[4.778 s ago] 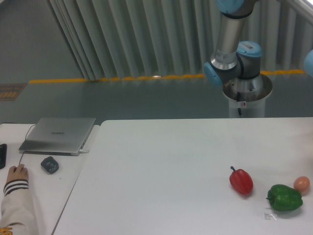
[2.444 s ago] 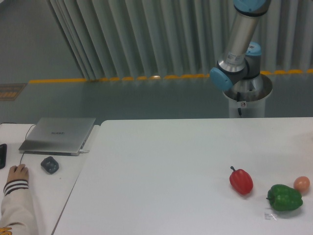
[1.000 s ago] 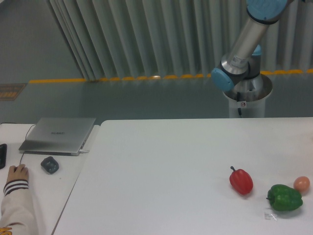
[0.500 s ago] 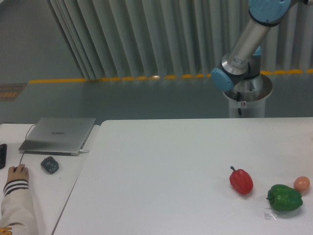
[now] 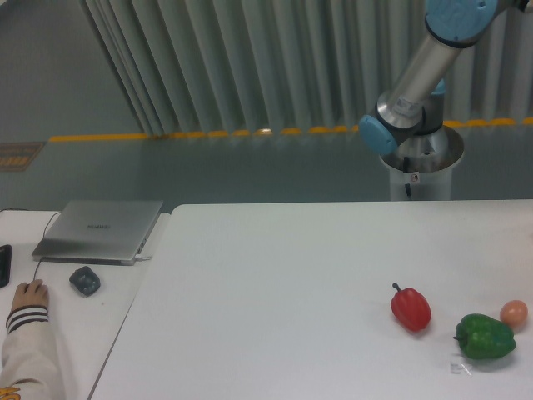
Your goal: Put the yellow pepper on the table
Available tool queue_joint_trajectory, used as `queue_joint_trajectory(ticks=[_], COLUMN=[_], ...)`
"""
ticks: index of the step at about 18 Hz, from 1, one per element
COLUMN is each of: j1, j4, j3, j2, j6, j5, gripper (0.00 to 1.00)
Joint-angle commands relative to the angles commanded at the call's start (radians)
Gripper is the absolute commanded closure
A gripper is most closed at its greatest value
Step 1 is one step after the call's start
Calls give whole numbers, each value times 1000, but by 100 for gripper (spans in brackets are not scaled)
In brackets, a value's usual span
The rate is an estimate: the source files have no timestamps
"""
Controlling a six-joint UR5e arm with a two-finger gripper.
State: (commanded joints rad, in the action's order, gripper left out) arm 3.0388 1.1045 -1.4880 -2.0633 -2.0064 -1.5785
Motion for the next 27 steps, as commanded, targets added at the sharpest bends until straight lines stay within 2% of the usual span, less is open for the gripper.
queue_joint_trajectory(ticks=[1,6,9,12,15,19,21,24,27], j1=[-2,-3,-20,-66,-135,-268,-325,-389,-437], j4=[0,21,72,133,199,218,215,216,204], j3=[-2,-8,-14,-44,-70,-129,-158,-164,-167], j2=[5,74,127,204,279,340,353,347,309], j6=[0,2,5,32,128,314,392,481,555], j5=[0,5,5,5,5,6,6,5,0], gripper=[81,81,81,80,80,80,78,77,77])
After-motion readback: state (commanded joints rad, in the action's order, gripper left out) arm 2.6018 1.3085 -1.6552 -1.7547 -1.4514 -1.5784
